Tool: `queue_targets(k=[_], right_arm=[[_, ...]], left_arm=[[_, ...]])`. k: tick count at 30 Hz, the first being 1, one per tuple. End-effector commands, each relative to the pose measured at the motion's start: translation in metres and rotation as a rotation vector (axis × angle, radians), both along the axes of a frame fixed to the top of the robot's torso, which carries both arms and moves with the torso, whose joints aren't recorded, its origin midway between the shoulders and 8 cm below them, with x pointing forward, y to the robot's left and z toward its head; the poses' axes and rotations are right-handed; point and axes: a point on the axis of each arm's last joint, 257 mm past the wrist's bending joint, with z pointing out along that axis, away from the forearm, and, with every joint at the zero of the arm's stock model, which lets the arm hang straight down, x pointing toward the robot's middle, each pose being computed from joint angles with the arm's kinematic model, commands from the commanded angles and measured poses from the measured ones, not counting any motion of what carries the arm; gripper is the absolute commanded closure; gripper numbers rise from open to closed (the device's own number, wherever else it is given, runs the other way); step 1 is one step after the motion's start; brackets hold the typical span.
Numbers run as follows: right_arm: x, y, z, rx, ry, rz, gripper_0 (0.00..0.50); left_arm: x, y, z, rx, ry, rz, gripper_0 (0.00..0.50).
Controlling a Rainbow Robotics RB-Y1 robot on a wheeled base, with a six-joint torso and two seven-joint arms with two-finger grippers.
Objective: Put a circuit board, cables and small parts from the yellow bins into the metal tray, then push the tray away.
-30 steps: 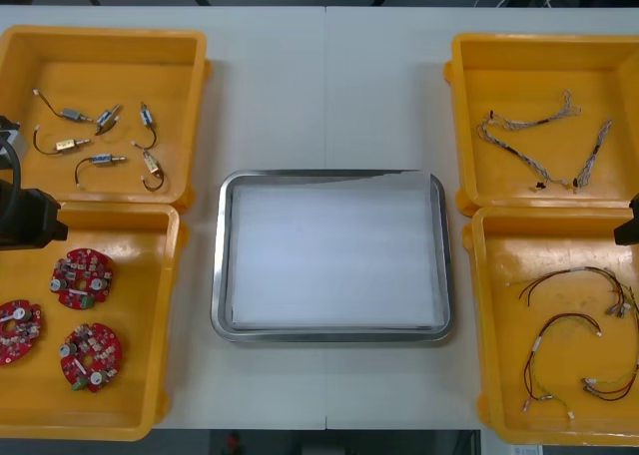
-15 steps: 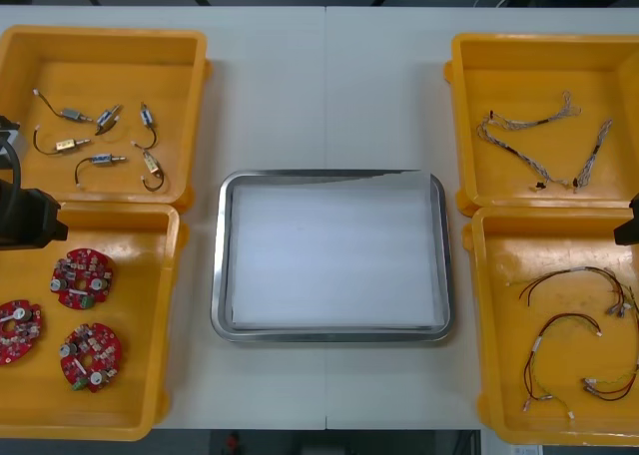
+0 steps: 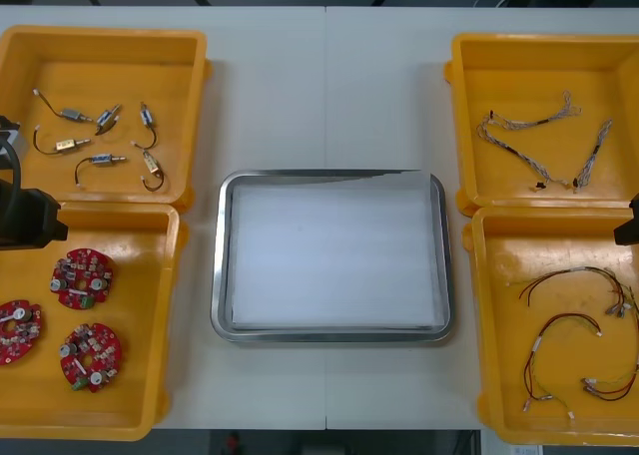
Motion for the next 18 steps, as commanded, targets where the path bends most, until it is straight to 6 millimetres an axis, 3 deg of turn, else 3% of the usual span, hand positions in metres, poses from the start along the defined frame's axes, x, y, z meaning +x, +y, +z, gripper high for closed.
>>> queue_targets(k=[1, 18], right_arm=[[0.0023, 0.0003, 0.0086, -0.02, -0.035, 0.052, 0.0], [0.0023, 0.0003, 0.0086, -0.02, -0.035, 0.052, 0.0]], left_arm=[[-0.0002, 0.0156, 0.0128, 0.07, -0.01, -0.049, 0.0], [-0.0002, 0.0156, 0.0128, 0.07, -0.01, -0.049, 0.0]])
